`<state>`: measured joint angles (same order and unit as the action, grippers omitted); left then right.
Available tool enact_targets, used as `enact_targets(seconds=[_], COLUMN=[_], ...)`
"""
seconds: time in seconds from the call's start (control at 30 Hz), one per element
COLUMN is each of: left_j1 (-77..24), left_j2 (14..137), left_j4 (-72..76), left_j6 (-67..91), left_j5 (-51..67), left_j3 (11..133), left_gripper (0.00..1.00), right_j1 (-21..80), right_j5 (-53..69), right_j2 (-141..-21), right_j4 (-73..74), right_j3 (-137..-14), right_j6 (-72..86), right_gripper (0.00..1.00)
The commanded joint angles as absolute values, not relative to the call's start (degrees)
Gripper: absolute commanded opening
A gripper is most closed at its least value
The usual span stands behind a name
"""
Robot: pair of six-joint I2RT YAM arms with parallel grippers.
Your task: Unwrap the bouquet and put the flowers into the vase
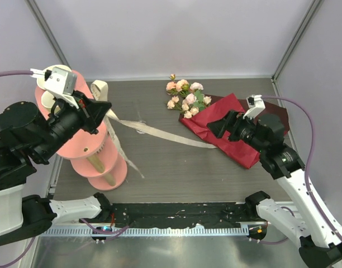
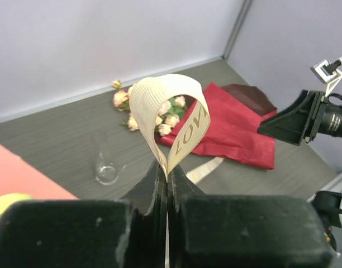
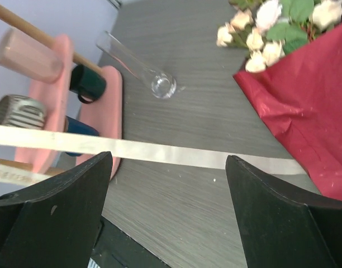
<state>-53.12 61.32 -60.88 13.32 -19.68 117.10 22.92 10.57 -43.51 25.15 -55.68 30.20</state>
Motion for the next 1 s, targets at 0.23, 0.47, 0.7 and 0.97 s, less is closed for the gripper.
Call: enact_targets(seconds=[0.23, 0.47, 0.7, 0.97], left_j1=[-53.09, -53.09, -53.17, -53.09], left_j2=[66.36, 67.06, 68.38, 72.6], left_j4=[-73.47, -71.98, -63.29, -52.49], left_j6=[8.44, 8.26, 9.93, 13.09], left_j5=[-27.77, -23.99, -15.76, -12.3], left_j3=[132.7, 131.75, 116.94, 94.77], left_gripper=[0.0, 0.0, 0.0, 0.0], right_j1=[23.03, 23.03, 23.03, 23.03], right_j5=[16.87, 18.37, 14.95, 12.57], right_j2=[-49.57, -51.68, -50.89, -51.51], right_j4=[14.86, 13.01, 16.08, 18.46], right_j3=[-48.43, -46.32, -46.67, -45.44], right_j6=[32.26, 32.26, 30.94, 30.77], right_gripper=[0.86, 0.85, 0.85, 0.78])
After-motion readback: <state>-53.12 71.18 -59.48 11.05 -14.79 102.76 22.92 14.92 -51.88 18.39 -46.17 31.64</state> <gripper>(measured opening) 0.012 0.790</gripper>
